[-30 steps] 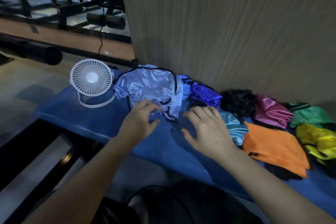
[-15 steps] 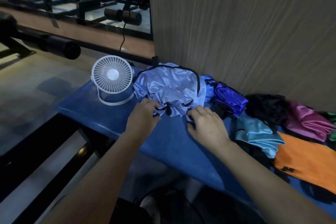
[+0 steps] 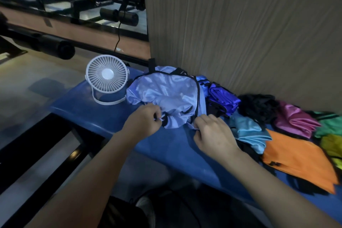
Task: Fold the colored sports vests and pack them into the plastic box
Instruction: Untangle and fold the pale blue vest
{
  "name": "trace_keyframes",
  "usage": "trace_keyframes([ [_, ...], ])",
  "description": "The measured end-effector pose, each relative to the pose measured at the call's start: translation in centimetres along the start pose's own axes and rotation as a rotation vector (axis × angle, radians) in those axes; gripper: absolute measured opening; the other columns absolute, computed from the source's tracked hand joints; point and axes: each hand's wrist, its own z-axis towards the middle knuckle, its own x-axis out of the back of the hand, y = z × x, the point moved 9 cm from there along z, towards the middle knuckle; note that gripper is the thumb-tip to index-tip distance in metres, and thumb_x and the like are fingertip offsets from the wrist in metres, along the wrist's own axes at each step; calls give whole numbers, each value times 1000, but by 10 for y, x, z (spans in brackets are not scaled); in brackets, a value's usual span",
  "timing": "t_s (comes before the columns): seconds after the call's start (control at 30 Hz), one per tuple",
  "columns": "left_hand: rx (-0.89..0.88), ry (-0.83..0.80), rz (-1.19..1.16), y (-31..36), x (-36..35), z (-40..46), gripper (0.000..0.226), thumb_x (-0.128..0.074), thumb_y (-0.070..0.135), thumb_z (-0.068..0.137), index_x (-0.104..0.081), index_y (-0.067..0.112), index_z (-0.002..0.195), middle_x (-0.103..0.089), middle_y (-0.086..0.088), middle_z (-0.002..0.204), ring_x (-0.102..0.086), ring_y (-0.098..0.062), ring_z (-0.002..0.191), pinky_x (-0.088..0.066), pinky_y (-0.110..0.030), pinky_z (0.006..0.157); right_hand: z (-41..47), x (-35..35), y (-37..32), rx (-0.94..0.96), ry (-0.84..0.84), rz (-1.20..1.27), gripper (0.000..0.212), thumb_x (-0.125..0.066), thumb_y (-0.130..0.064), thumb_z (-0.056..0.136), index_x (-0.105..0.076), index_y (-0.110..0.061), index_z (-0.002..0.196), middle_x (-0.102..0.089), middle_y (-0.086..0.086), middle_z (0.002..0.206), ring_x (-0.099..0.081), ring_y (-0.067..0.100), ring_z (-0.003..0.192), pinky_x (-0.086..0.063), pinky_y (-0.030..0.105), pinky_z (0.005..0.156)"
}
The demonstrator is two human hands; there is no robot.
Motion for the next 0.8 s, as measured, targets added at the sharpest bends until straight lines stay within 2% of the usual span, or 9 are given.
trace_keyframes([
  [0.07,41,-36,-23,6,0,-7,3,-54,26,74,-53,23,74,-52,8,66,-48,-13,63,-41,-34,59,-15,6,1,21,-9,-24,12,-58,-18,66,-55,-17,77,-58,1,75,-55,28,73,-44,37,65],
  [0.13,83,-69,-29,11,2,-15,8,-55,30,75,-48,30,72,-53,8,61,-50,-12,60,-40,-33,58,-30,12,1,39,-22,-35,12,-60,-19,65,-56,-18,77,-58,0,75,-55,27,72,-44,36,64],
  [0.23,76,-135,-108,20,2,-25,11,-57,26,78,-49,26,70,-50,8,56,-44,-8,53,-39,-32,58,-51,17,1,78,-65,-24,12,-59,-21,64,-55,-20,75,-57,-1,72,-56,26,69,-44,35,62],
  [0.33,24,-196,-106,31,0,-34,7,-59,27,81,-58,23,75,-56,5,60,-47,-6,56,-45,-37,60,-65,20,2,98,-114,-27,12,-58,-24,64,-57,-21,76,-58,-1,73,-58,25,70,-45,35,63],
  [0.43,2,-193,-87,36,1,-40,12,-67,21,85,-63,23,74,-52,11,58,-46,-2,56,-44,-29,63,-71,25,3,101,-137,-18,13,-54,-28,66,-56,-23,77,-59,-2,75,-58,25,70,-45,35,64],
  [0.47,5,-194,-95,37,2,-41,10,-66,29,82,-64,23,74,-53,12,59,-46,-1,56,-45,-29,64,-71,26,4,98,-140,-14,13,-52,-31,67,-55,-23,78,-59,-2,76,-57,24,71,-44,35,65],
  [0.53,32,-219,-112,37,2,-41,22,-58,46,75,-65,25,76,-59,11,65,-50,-3,60,-51,-33,67,-68,29,5,79,-136,-7,15,-50,-36,73,-55,-24,81,-58,-4,78,-57,23,75,-43,35,68],
  [0.63,97,-219,-118,34,7,-37,31,-57,55,72,-68,28,82,-65,11,72,-58,-8,66,-54,-40,71,-59,35,2,57,-89,5,17,-53,-40,79,-55,-24,84,-56,-4,81,-56,23,77,-44,37,70],
  [0.8,34,-149,-77,39,19,-32,6,-69,39,80,-69,32,80,-68,16,77,-61,-7,68,-56,-37,69,-39,32,-11,57,-80,11,24,-50,-43,79,-57,-24,92,-56,-5,86,-58,23,80,-44,35,69],
])
